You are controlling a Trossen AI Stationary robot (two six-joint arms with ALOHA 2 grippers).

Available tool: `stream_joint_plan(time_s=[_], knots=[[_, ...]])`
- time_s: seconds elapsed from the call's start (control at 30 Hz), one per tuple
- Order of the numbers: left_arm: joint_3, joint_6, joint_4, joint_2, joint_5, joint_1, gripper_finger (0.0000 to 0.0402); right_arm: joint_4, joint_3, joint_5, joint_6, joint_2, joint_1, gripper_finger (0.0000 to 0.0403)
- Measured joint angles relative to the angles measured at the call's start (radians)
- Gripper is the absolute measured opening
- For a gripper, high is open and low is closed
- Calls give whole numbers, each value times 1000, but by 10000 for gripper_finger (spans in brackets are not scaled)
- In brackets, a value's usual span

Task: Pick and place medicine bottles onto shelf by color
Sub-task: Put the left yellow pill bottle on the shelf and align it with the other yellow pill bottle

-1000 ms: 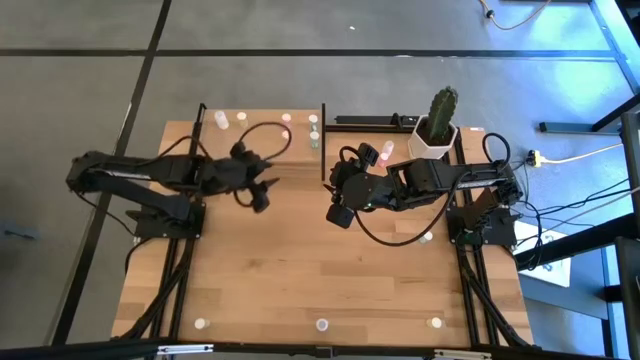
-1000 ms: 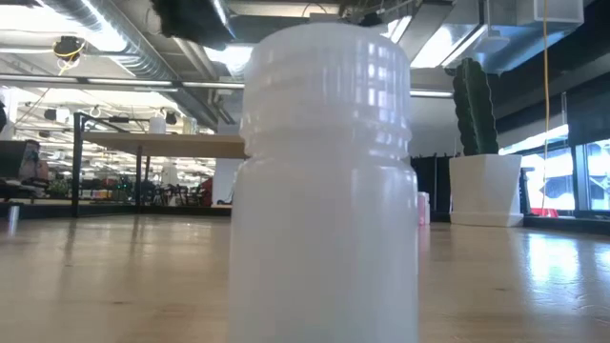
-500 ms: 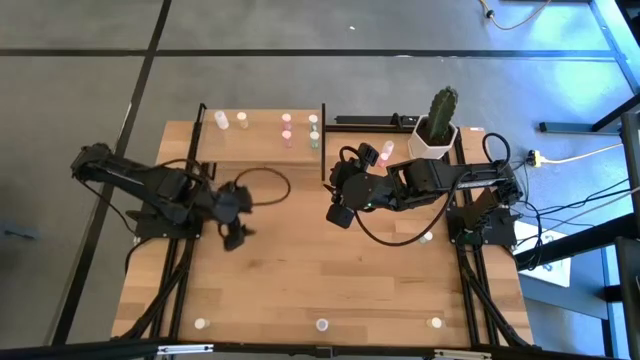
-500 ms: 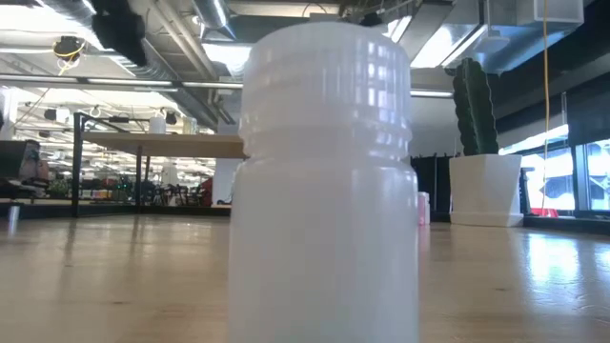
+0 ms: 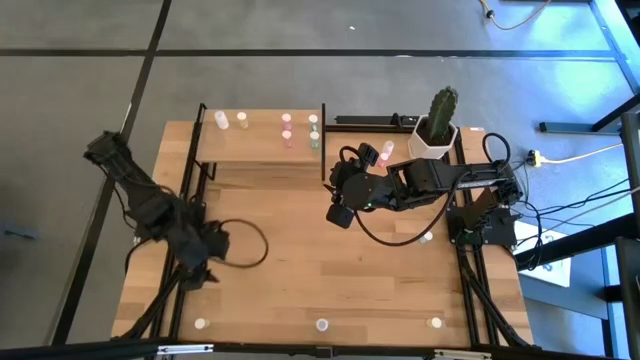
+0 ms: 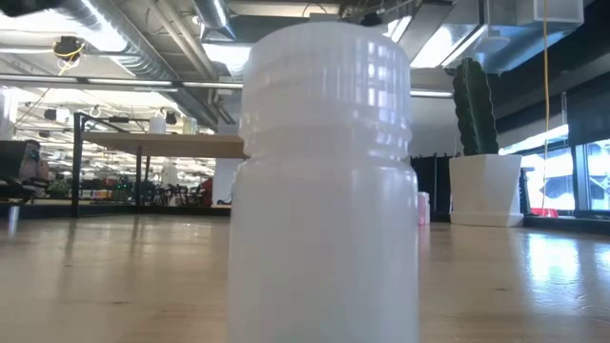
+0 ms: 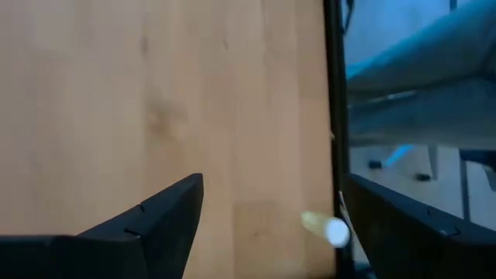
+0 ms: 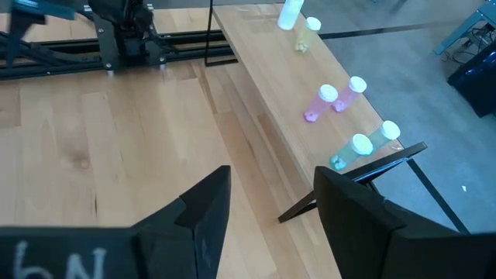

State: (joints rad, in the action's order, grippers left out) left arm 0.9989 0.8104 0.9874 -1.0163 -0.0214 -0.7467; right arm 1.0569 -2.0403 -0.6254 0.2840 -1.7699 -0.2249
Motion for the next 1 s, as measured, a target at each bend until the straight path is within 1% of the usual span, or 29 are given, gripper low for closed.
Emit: stream_joint_plan(time_s=[0.13,0.3,0.5,0.63,0.7,0.9,1.0], knots=[[0,107,0,-30,-20,-119,302,-1,0,0,-4,0,0,188],[0,247,-1,-100,-22,-231,302,-1,0,0,0,0,0,188],[0,371,-31,-219,-22,-330,302,-3,0,0,-1,0,0,188],[0,429,-95,-289,-22,-378,302,-5,0,5,-4,0,0,188],[0,447,-134,-316,-22,-398,302,-7,0,36,-16,0,0,188],[0,502,-182,-361,-22,-446,302,-31,0,194,-86,0,0,188],[0,525,-195,-376,-30,-467,302,-46,0,209,-89,0,0,188]])
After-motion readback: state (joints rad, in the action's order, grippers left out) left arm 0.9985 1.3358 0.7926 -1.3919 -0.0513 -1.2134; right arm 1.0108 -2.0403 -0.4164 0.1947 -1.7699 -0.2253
